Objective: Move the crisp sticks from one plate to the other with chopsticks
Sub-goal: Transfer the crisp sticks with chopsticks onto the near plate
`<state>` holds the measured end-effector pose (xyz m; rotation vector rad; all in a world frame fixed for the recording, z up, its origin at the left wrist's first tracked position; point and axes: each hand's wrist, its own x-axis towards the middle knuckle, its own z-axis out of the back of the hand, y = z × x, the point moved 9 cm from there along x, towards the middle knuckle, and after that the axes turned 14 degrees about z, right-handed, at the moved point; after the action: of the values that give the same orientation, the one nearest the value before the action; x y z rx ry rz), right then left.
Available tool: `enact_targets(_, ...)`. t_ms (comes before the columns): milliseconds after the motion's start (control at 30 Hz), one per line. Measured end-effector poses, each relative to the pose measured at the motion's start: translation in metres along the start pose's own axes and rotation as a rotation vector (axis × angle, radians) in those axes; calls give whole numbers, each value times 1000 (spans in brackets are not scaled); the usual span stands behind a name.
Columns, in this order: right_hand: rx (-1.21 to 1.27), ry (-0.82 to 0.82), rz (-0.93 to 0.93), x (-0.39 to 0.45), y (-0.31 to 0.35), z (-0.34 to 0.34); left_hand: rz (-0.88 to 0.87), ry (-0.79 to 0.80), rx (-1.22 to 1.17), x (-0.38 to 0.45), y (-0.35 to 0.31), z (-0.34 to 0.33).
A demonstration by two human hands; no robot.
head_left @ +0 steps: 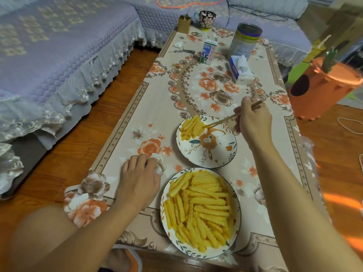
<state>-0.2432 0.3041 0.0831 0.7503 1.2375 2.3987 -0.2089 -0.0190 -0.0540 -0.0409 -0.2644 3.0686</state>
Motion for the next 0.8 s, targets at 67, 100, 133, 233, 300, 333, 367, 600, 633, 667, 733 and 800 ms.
enact_targets(67,-43,67,63,-3,7,-4,2,2,0,0,0,0)
enact_targets(100,-43,91,83,-4,9,-3,2,2,-1,0,0,-1)
enact_targets(133,-31,104,92,-5,8,-1,2,3,-2,0,0,-1)
enact_targets(233,30,124,87,-1,3,12,2,3,-5,0,0,0)
enact_targets(300,83,151,70,3,-1,21,2,0,-4,0,0,1)
enact_targets(333,92,175,63,5,-2,23,2,1,-3,-1,0,1)
enact_targets(367,94,203,62,6,-1,24,2,2,-1,-1,0,0)
enact_targets(600,21,328,174,-1,11,12,3,3,3,0,0,-1)
enact_targets(633,21,327,177,-2,11,9,4,2,2,0,0,-1)
enact_targets(667,24,322,175,-2,9,6,5,1,-1,0,0,-1)
enact_targets(733,33,299,165,-2,7,2,7,-1,-3,0,0,0)
enact_targets(800,56,260,131,-1,3,0,7,-1,1,0,0,-1)
